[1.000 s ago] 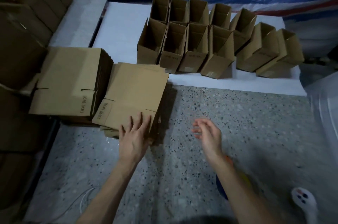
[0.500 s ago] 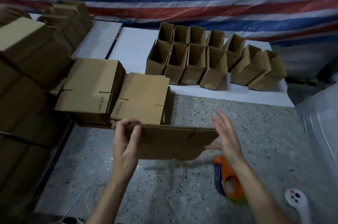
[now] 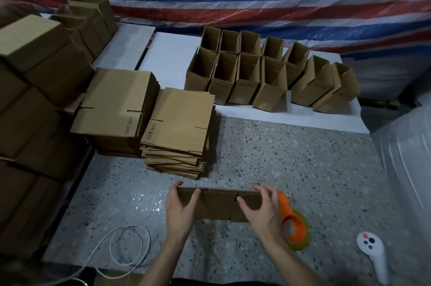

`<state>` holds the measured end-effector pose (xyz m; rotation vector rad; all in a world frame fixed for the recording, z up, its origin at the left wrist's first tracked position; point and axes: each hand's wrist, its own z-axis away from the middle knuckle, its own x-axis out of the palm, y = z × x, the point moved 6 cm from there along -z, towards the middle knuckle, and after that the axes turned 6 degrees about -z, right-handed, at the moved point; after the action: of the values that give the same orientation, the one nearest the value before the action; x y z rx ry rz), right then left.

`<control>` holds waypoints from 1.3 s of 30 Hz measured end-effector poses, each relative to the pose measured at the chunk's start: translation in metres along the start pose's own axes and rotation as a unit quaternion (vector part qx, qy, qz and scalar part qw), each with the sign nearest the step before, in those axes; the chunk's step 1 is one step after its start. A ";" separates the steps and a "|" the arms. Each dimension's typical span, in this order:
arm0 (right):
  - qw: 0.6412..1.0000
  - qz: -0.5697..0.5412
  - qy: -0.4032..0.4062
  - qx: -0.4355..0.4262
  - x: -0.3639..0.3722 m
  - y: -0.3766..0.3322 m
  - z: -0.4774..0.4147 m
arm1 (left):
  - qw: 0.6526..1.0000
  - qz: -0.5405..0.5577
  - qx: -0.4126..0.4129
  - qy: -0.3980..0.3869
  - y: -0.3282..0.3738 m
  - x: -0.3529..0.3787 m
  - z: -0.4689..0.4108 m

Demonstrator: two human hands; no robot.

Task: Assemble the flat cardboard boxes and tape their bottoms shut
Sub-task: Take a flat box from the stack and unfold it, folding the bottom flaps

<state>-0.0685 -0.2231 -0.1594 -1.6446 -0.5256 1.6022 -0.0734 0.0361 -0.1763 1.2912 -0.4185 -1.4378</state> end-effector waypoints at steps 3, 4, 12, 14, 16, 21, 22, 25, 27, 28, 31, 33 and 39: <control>0.999 0.043 0.025 0.002 0.001 -0.009 0.001 | 1.000 0.000 0.000 -0.008 0.000 -0.002 0.000; 0.998 0.053 0.025 0.009 0.003 -0.011 0.001 | 1.000 -0.003 0.000 -0.008 0.000 -0.002 0.000; 0.998 -0.041 -0.038 -0.013 0.006 -0.022 -0.004 | 0.999 0.031 -0.031 0.004 0.004 -0.005 0.018; 0.989 -0.070 -0.105 -0.080 0.005 -0.021 0.000 | 0.999 0.037 -0.036 0.018 0.004 -0.009 0.025; 0.975 -0.065 -0.167 -0.132 0.004 -0.013 0.006 | 0.998 0.043 -0.031 0.033 0.005 -0.012 0.031; 0.960 -0.045 -0.259 -0.092 0.006 0.018 0.018 | 0.999 0.015 -0.040 0.033 0.003 -0.004 0.046; 0.958 -0.058 -0.270 -0.076 0.008 0.020 0.019 | 0.999 0.010 -0.035 0.032 0.004 -0.003 0.049; 0.945 -0.170 -0.279 0.001 0.007 0.021 0.021 | 1.000 0.010 -0.026 0.015 0.007 0.000 0.049; 0.931 -0.263 -0.247 0.050 0.001 0.023 0.020 | 0.998 0.043 -0.049 -0.018 0.004 0.004 0.044; 0.922 -0.316 -0.211 0.075 -0.003 0.025 0.018 | 0.995 0.067 -0.065 -0.039 0.003 0.006 0.042; 0.855 -0.473 -0.092 0.190 -0.002 0.034 0.013 | 0.982 0.115 -0.102 -0.107 -0.002 0.010 0.038; 0.854 -0.461 -0.038 0.238 0.003 0.038 0.013 | 0.973 0.138 -0.120 -0.143 -0.006 0.008 0.037; 0.911 -0.347 -0.018 0.222 -0.005 0.046 0.015 | 0.944 0.172 -0.144 -0.241 -0.027 0.006 0.037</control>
<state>-0.0935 -0.2524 -0.1895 -0.9318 -0.6198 1.1031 -0.1171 0.0253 -0.1889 0.5873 -0.6911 -1.4394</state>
